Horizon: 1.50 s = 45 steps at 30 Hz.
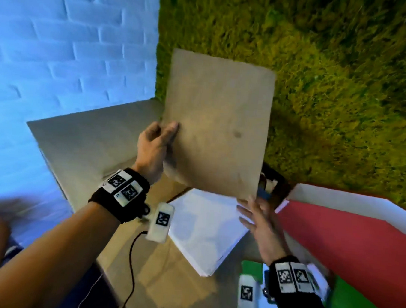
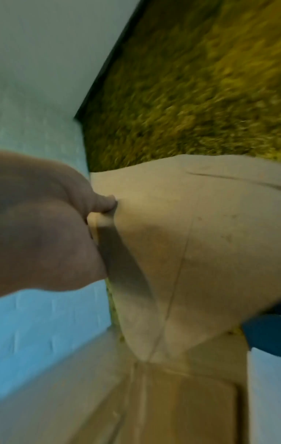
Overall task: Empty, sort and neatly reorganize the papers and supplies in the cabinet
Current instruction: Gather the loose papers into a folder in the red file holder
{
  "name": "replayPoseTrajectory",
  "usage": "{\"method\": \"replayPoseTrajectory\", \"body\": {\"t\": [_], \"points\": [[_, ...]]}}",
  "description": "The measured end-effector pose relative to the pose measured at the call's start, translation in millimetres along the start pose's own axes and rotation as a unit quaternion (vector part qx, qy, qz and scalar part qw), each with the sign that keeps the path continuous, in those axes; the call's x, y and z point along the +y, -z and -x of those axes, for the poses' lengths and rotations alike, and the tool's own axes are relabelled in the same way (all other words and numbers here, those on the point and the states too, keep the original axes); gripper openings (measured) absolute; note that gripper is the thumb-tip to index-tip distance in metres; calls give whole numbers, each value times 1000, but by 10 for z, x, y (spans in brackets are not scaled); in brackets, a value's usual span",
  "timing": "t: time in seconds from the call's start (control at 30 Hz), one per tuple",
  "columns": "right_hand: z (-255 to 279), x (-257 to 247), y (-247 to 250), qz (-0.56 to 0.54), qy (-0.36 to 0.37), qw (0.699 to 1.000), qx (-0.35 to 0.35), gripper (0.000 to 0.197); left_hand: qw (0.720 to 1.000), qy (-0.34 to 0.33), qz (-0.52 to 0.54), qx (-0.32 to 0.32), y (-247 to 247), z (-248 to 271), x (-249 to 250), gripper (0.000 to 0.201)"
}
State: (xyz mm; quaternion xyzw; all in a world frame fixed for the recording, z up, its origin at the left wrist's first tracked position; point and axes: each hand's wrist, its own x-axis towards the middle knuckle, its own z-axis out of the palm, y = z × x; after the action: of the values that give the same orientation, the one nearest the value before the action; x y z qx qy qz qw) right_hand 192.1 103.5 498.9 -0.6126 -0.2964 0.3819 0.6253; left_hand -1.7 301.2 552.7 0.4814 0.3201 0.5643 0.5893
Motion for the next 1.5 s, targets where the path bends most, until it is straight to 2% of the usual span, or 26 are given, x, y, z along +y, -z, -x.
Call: {"method": "replayPoseTrajectory", "body": {"t": [0.1,0.17,0.3,0.33,0.4,0.47,0.53,0.6,0.63,0.7,0.77,0.87,0.9,0.97,1.0,1.03,1.1,1.17,1.27,1.33,1.37,1.5], "points": [[-99,97,-528,13,-54,996,-68,65,989,85,121,-10,158,-143,-194,3],[-227,100,-861,-7,-58,996,-69,58,982,122,143,-36,264,-182,-339,3],[-566,117,-1282,-69,-82,994,-26,29,971,191,108,-95,403,-151,-475,34],[-669,138,-1344,-98,-87,991,2,23,967,210,99,-107,458,-155,-505,29],[-869,181,-1381,-150,-91,982,73,23,962,237,92,-104,601,-184,-549,6],[-1039,216,-1300,-139,-79,980,121,29,970,222,94,-42,819,-316,-576,36],[-1239,273,-1235,-30,-61,989,128,26,970,207,120,38,1183,-583,-639,65],[-1426,328,-1147,98,-51,987,121,23,957,243,138,75,1574,-843,-715,80],[-1516,354,-1103,142,-55,982,113,24,953,269,121,75,1715,-951,-729,81],[-1715,440,-1079,213,-70,970,92,30,949,310,-3,47,1884,-1116,-796,80],[-1881,529,-1096,274,-83,955,79,34,939,318,-122,48,1956,-1242,-944,74],[-2085,649,-1180,326,-102,938,66,38,919,307,-243,44,2013,-1399,-1189,66],[-2144,668,-1216,334,-106,934,69,38,901,295,-318,15,2011,-1436,-1232,65],[-2227,707,-1283,362,-110,923,76,39,834,247,-492,-36,1986,-1450,-1297,63],[-2262,716,-1327,381,-108,915,75,40,804,228,-547,-46,1958,-1451,-1315,63],[-2296,737,-1363,403,-107,906,67,41,795,222,-563,-49,1930,-1451,-1334,63],[-2366,773,-1439,444,-112,888,51,44,799,233,-551,-58,1886,-1479,-1425,64],[-2409,793,-1500,473,-128,869,63,41,789,241,-558,-91,1821,-1496,-1502,61],[-2458,792,-1518,544,-146,822,87,46,743,228,-621,-102,1669,-1509,-1531,45],[-2439,773,-1549,570,-142,803,96,54,710,211,-664,-103,1576,-1502,-1498,40],[-2430,787,-1567,583,-140,795,90,57,703,208,-672,-103,1551,-1505,-1506,41],[-2358,868,-1635,611,-162,775,15,48,711,186,-666,-126,1503,-1522,-1571,50]]}}
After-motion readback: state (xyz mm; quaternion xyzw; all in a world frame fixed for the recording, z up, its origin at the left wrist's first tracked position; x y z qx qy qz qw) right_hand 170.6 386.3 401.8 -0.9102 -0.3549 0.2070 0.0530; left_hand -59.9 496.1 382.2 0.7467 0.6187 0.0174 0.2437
